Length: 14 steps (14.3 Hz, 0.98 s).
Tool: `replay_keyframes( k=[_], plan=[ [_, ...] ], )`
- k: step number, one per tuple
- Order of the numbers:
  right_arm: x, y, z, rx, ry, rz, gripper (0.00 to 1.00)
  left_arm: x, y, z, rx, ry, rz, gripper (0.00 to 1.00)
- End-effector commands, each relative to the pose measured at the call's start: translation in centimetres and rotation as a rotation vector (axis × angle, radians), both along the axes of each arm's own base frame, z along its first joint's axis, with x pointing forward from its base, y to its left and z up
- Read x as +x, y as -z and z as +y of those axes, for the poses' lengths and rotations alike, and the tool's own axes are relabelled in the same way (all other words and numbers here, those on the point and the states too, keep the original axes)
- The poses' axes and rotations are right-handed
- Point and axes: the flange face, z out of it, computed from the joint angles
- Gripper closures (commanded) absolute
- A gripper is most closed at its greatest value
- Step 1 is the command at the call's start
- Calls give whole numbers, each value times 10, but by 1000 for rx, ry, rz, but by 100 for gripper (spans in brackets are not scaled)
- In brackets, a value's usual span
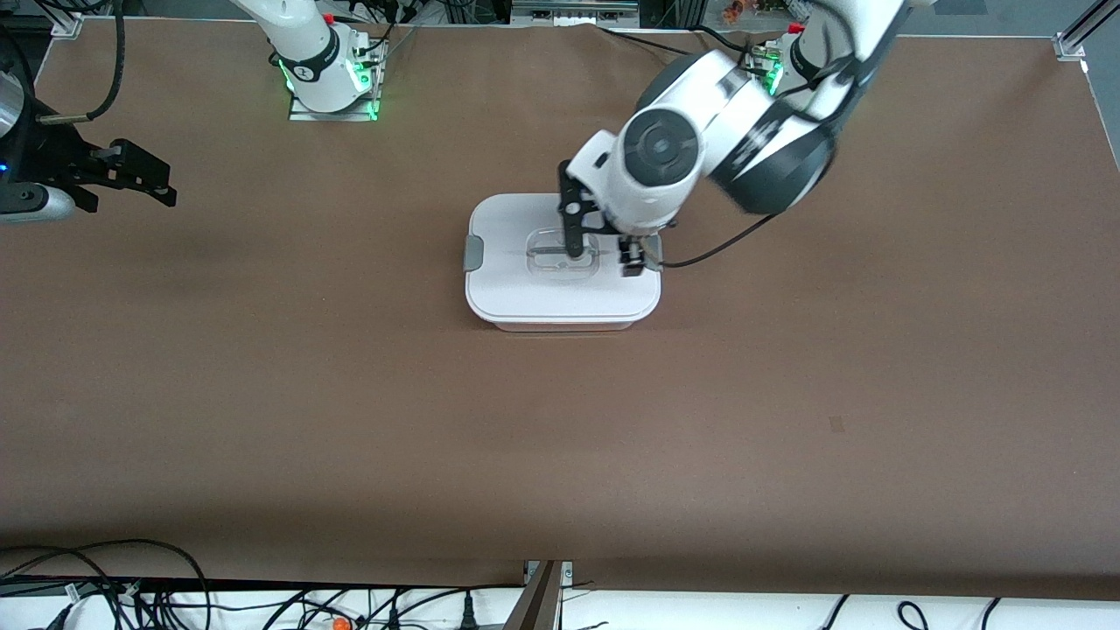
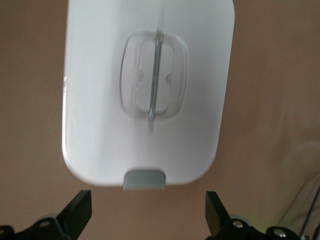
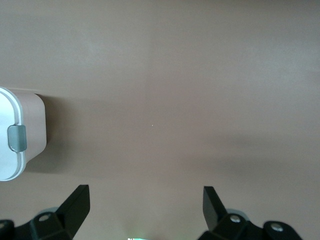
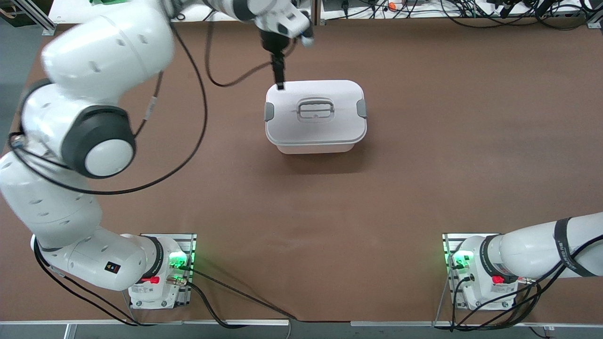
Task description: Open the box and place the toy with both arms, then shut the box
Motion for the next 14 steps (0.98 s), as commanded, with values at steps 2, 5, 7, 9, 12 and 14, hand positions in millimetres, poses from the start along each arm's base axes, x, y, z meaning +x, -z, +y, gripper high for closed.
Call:
replay_keyframes(
  k=[2,5,7,9,12,14],
  plan=[
    [2,-5,0,-8,4,0,0,12,-68,98,101,-155,-49,0],
    [1,-5,0,-5,6,3,0,36,-89,173,119,-282,-77,0],
    [1,-5,0,-5,6,3,0,46,-101,206,176,-333,-134,0],
    [1,-5,0,-4,6,4,0,52,-114,250,211,-525,-177,0],
    [1,-4,0,-4,6,7,0,44,-124,287,193,-842,-314,0],
    [1,-4,0,-4,6,9,0,35,-123,306,112,-1034,-377,0]
  ],
)
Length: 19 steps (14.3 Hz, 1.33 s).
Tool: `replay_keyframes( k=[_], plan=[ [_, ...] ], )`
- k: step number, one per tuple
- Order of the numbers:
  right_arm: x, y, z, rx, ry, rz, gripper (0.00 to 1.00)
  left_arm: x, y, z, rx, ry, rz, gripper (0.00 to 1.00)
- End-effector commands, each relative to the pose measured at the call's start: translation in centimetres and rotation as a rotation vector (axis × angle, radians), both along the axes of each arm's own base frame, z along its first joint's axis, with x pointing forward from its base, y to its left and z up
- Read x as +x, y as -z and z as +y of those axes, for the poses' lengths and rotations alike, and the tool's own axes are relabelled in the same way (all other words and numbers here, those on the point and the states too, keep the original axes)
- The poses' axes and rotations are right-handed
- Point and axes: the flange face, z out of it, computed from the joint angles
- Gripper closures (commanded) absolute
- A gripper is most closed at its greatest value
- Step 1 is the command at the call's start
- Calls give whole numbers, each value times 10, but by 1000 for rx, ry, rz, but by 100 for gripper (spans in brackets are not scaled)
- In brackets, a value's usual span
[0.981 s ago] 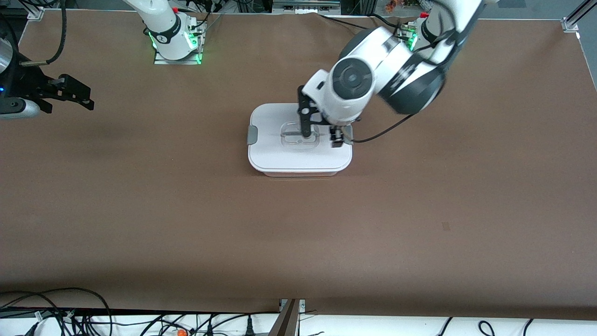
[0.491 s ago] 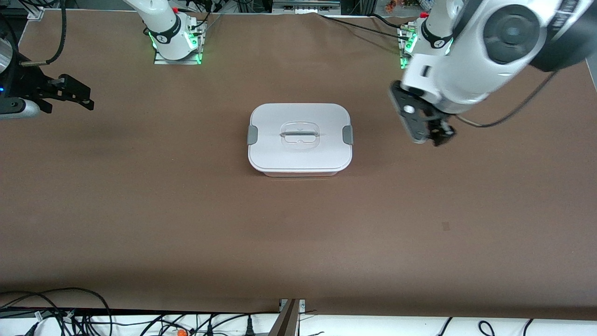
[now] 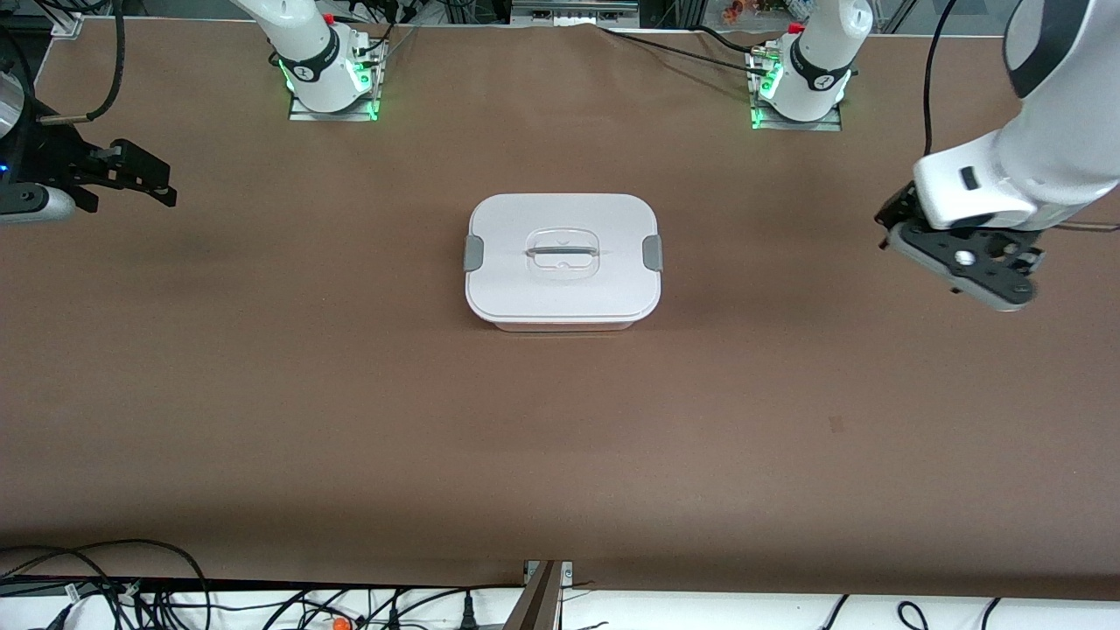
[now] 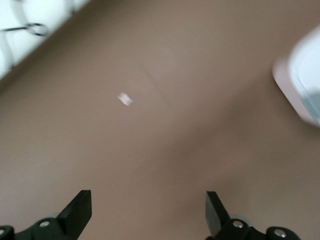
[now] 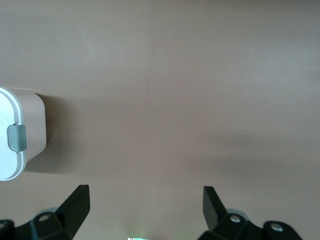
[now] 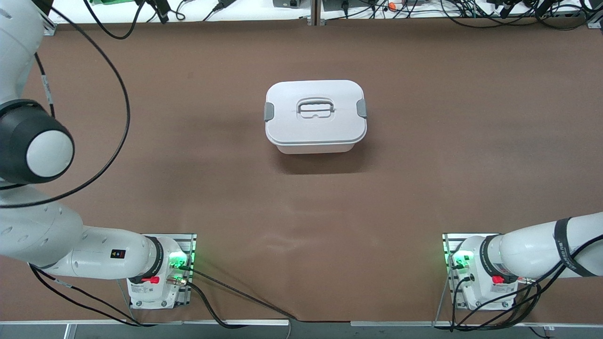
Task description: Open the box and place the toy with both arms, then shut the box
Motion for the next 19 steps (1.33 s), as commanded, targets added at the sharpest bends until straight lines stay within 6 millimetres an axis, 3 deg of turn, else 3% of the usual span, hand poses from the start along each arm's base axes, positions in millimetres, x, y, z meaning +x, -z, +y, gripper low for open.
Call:
replay_keyframes(
  k=[1,2,3,5,9,12,19],
  plan=[
    [1,-4,0,-4,5,7,0,-34,5,19,-72,-204,-71,0],
    [0,-4,0,-4,5,8,0,-35,6,26,-104,-237,-62,0],
    [0,-4,0,-4,5,8,0,-32,7,46,-133,-285,-56,0],
    [1,-4,-1,-4,7,8,0,-26,8,54,-148,-309,-59,0],
    [0,-4,0,-4,5,8,0,-28,3,53,-140,-399,-38,0],
    [1,-4,-1,-4,7,8,0,-25,10,51,-140,-473,-31,0],
    [1,-4,-1,-4,7,8,0,-26,13,46,-131,-459,-7,0]
  ],
)
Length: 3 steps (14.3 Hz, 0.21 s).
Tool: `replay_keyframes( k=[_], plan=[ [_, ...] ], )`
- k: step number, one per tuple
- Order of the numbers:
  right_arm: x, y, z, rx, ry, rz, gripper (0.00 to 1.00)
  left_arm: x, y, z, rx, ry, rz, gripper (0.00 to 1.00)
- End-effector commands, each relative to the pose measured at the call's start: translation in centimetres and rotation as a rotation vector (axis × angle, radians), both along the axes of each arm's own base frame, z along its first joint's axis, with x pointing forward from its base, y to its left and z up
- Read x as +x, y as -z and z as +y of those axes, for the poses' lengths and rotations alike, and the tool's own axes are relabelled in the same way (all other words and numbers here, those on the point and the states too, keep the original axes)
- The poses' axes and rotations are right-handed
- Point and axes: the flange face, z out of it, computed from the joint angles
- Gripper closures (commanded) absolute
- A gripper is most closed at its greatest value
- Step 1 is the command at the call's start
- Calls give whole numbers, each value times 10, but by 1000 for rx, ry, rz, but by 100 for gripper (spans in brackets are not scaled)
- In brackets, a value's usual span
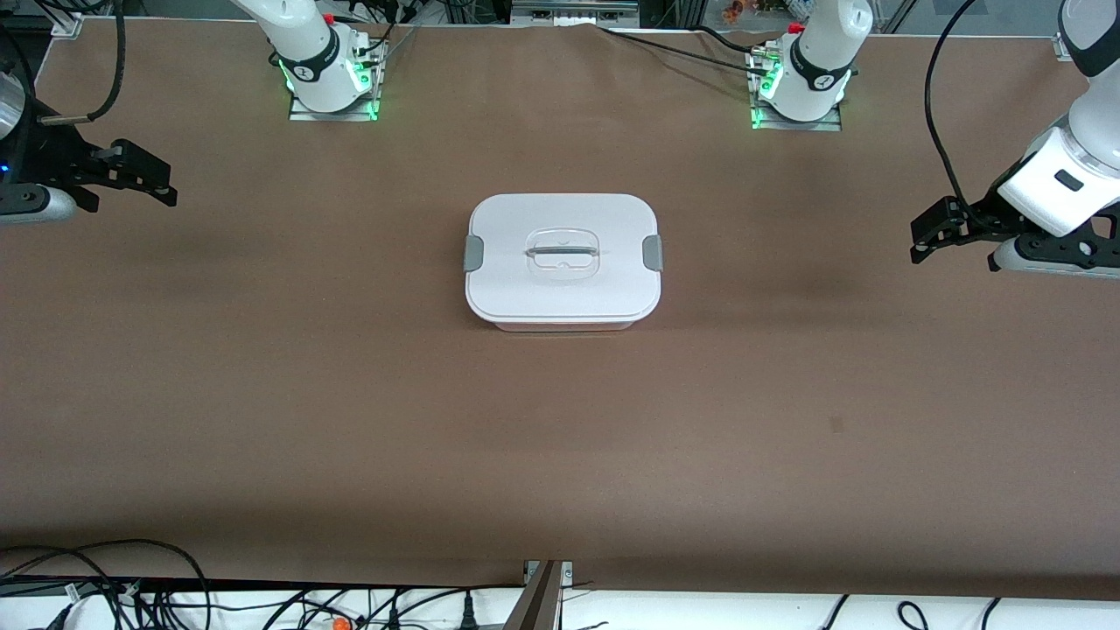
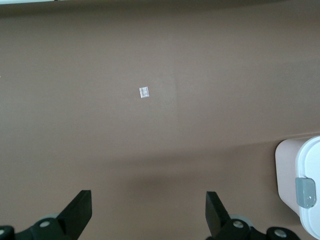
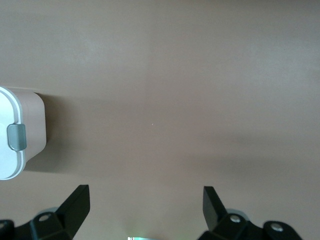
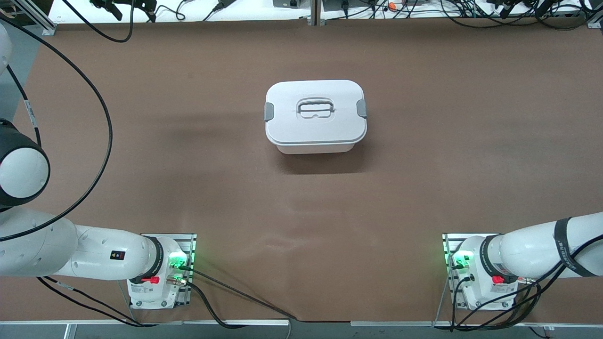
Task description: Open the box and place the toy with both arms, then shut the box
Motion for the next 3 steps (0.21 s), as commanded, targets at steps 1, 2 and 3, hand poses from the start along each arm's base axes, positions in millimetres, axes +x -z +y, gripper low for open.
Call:
replay_keyframes(
  k=[1,2,3],
  plan=[
    [1,-5,-1,-4,8,5,0,-3,-1,-5,-4,-6,14,0],
    [1,-5,-1,-4,8,5,0,-2,-1,-5,-5,-6,14,0],
    [1,-5,-1,-4,8,5,0,-2,-1,-5,-4,-7,14,0]
  ],
)
